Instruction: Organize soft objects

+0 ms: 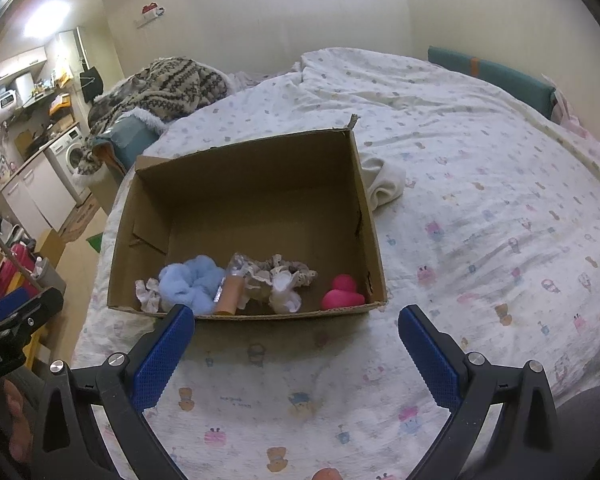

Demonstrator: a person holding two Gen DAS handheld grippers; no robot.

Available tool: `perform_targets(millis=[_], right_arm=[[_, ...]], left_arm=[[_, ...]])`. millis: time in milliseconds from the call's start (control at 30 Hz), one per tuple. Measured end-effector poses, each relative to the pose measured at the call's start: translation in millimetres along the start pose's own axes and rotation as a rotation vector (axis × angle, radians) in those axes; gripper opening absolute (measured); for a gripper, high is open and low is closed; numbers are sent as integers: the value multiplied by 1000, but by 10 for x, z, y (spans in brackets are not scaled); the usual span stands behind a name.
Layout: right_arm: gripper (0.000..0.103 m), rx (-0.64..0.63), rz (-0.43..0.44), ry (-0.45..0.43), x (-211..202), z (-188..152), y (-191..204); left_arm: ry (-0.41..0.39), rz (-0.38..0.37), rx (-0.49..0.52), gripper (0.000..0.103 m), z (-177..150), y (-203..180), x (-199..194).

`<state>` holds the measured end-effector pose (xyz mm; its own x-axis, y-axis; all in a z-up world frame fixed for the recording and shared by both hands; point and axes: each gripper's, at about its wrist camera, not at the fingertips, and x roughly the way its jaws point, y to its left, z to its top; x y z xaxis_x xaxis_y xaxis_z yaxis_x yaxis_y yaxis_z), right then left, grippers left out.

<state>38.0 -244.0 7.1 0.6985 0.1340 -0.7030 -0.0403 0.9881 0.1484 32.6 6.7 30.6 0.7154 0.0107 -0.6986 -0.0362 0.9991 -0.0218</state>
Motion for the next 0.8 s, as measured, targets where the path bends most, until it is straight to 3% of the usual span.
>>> perform_targets(millis=[800], right_arm=[[103, -2, 2, -5, 5, -10, 5]], left_arm=[[-5, -6, -6, 103, -11, -31, -3]])
